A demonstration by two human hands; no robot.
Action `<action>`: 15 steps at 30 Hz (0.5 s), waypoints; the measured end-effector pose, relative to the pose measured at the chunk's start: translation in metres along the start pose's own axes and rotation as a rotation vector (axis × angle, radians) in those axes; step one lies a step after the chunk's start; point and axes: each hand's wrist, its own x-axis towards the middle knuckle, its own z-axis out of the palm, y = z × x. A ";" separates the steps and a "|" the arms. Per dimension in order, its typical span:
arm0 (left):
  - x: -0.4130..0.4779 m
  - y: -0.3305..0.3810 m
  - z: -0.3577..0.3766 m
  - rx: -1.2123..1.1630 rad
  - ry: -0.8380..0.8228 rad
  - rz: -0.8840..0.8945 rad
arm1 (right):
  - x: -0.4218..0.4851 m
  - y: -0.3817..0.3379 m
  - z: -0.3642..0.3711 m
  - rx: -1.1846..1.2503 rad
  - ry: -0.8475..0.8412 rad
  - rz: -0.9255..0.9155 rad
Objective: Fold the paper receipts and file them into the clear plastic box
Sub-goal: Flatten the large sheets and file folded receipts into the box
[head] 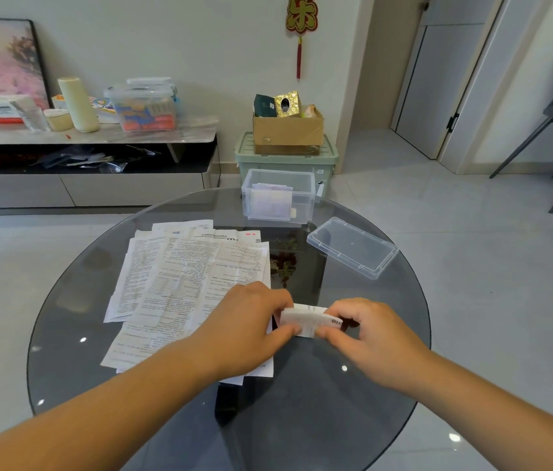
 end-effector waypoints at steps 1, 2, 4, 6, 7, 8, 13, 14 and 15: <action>0.000 0.001 0.001 0.005 0.011 -0.020 | 0.001 0.002 -0.001 -0.001 0.016 0.020; 0.001 0.001 0.003 0.008 0.027 -0.034 | 0.004 0.003 -0.001 0.007 0.043 0.042; 0.004 0.002 0.007 0.031 0.040 -0.061 | 0.010 0.004 0.000 0.009 0.077 0.082; 0.007 0.003 0.011 0.044 0.023 -0.103 | 0.015 0.004 0.002 -0.038 0.073 0.116; 0.009 0.003 0.012 0.033 0.012 -0.131 | 0.017 0.004 0.002 -0.063 0.068 0.127; 0.012 0.002 0.012 0.017 0.001 -0.162 | 0.019 0.003 0.001 -0.085 0.064 0.132; 0.027 0.000 0.007 -0.003 -0.080 -0.256 | 0.026 -0.003 -0.001 -0.140 0.021 0.150; 0.028 0.000 0.007 -0.005 -0.087 -0.255 | 0.027 -0.005 -0.001 -0.155 0.011 0.153; 0.029 0.000 0.006 -0.002 -0.097 -0.252 | 0.028 -0.007 -0.001 -0.184 0.004 0.149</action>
